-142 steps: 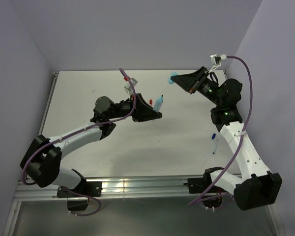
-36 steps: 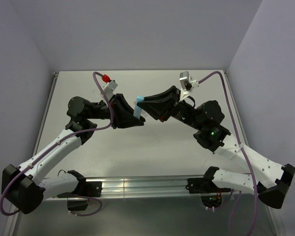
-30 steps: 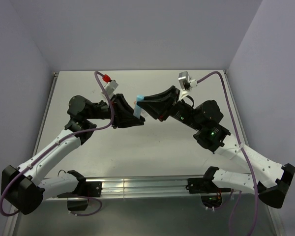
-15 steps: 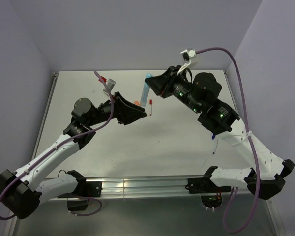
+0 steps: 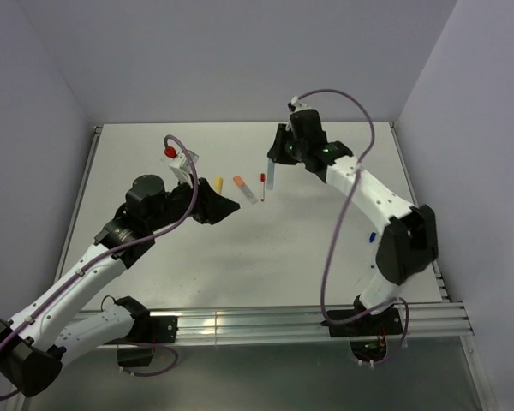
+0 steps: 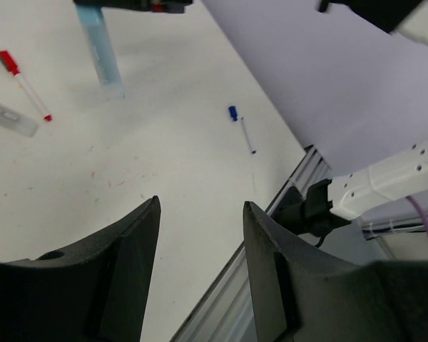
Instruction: Insert the pens into the pen caps
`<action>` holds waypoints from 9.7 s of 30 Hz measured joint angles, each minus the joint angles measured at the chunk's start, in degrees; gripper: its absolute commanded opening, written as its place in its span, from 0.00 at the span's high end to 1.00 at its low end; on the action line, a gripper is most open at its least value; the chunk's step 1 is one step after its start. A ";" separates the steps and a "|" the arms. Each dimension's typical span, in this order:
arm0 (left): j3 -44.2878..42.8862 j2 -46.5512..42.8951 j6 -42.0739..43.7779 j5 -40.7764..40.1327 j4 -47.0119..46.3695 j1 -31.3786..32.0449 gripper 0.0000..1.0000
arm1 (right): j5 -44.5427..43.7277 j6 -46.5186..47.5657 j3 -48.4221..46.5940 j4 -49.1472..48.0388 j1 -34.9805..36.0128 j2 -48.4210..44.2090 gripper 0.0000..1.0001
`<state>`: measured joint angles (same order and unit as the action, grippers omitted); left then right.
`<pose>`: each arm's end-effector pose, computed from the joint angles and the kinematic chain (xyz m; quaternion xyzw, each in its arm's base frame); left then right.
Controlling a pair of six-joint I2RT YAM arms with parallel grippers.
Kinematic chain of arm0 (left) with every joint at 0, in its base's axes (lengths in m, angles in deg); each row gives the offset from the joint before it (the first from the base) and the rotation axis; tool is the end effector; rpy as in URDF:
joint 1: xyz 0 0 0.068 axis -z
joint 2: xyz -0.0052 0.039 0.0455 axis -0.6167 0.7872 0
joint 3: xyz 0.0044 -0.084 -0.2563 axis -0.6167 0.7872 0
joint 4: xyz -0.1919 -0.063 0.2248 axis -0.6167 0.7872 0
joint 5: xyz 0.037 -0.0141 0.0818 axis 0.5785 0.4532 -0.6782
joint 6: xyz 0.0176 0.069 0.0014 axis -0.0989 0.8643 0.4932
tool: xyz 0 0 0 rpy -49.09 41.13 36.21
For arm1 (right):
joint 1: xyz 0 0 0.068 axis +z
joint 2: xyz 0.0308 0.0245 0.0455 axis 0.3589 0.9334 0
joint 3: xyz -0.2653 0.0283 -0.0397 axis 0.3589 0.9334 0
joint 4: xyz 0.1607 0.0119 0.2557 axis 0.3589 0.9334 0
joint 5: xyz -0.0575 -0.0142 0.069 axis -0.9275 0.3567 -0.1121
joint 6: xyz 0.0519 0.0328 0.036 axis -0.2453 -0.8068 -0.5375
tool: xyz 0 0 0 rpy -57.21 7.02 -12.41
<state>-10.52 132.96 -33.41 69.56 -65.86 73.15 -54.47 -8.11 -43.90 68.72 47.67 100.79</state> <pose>0.2197 -0.1808 0.3425 0.1191 0.7488 -0.4846 0.4362 0.3909 0.1993 0.3272 -0.0315 0.8617 0.2357 0.4483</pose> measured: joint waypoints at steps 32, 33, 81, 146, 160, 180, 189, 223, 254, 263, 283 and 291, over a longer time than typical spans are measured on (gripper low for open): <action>0.76 -1.38 7.82 0.26 9.75 -1.60 0.43 | -6.47 -3.32 -21.79 16.65 -4.26 36.92 0.49; 0.76 -1.44 7.80 0.26 9.81 -1.64 0.43 | -7.04 -3.32 -22.49 17.42 -4.39 36.89 0.48; 2.45 -3.82 3.15 4.85 10.05 -2.36 0.41 | -9.88 -10.75 31.65 27.08 -45.44 -9.40 0.55; 2.80 -0.96 2.40 6.05 8.98 -3.02 0.42 | -9.75 -12.07 34.12 20.37 -47.87 -1.53 1.00; 5.05 -0.44 1.81 8.41 6.67 -3.02 0.42 | -4.76 -13.18 36.02 19.39 -41.94 -17.70 1.00; -4.68 23.15 -9.33 20.87 -15.67 -2.95 0.42 | 6.49 -21.24 16.72 7.89 -3.56 -26.69 1.00; -6.99 25.38 -9.18 20.50 -15.74 -2.58 0.42 | 7.54 -22.88 13.00 4.85 2.03 -20.94 1.00; -8.28 27.50 -9.18 18.86 -16.52 -2.19 1.00 | 4.20 -22.69 7.28 4.13 8.83 -15.17 0.74; 1.77 -3.98 4.35 9.25 12.20 1.03 1.00 | -10.99 -11.34 34.18 18.69 -36.70 -19.69 0.50; 6.60 -5.99 4.90 8.76 13.29 1.03 1.00 | -14.19 -11.41 34.40 18.01 -38.42 -13.22 0.51; 6.60 -8.17 5.09 8.87 13.05 1.03 1.00 | -15.41 -10.73 32.57 14.93 -40.54 -2.95 0.56; 6.60 -8.17 5.31 8.87 13.05 1.03 1.00 | -15.28 -10.71 32.02 14.27 -40.72 -0.87 0.62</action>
<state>-3.92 124.79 -28.10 78.43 -52.81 74.18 -69.75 -18.82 -11.88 82.99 6.95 99.91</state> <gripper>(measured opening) 0.128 0.400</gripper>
